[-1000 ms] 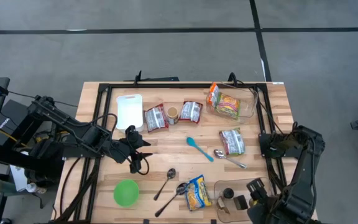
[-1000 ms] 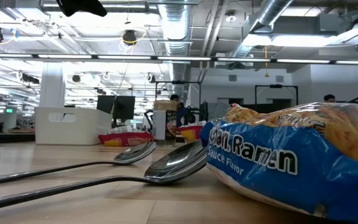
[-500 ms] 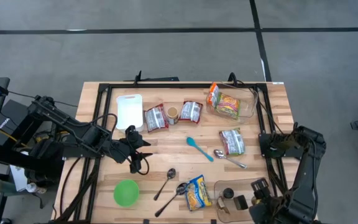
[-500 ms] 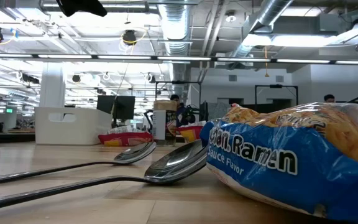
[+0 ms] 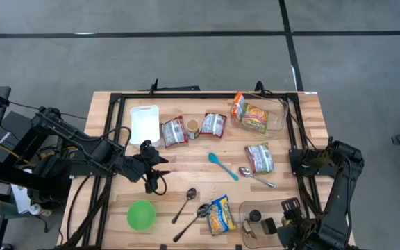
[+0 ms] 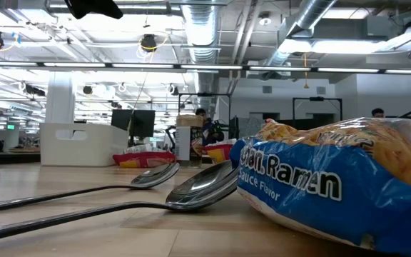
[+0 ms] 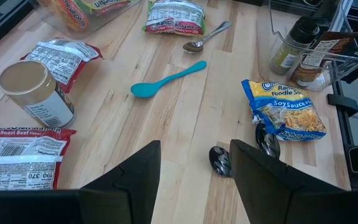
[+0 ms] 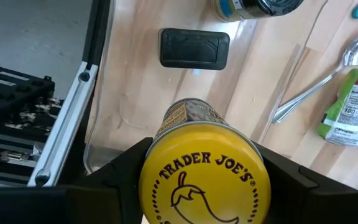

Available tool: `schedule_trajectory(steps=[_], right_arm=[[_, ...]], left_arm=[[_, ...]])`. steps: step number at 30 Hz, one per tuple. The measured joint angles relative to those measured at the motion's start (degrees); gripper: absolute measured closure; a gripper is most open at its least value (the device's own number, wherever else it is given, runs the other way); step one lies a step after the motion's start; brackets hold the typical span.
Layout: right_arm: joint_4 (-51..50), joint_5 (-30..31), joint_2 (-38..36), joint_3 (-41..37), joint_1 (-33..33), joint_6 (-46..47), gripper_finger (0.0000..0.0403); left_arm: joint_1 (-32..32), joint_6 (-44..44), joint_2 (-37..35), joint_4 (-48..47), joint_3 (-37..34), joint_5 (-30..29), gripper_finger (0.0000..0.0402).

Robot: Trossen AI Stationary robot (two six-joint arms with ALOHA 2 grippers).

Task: Pick & Place Food Item
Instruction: Put the yellow spice bottle into the bottom transparent bin

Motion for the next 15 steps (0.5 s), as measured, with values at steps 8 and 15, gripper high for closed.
schedule_trajectory(steps=[8, 15], right_arm=[[2.0, 2.6, 0.0, -1.2, 1.6, 4.1, 0.0183], [5.9, 4.4, 0.0, -5.2, 2.8, 8.1, 0.0183]], left_arm=[[0.0, 0.0, 0.0, 0.0, 0.0, 0.0, 0.0215], [0.0, 0.0, 0.0, 0.0, 0.0, 0.0, 0.0215]])
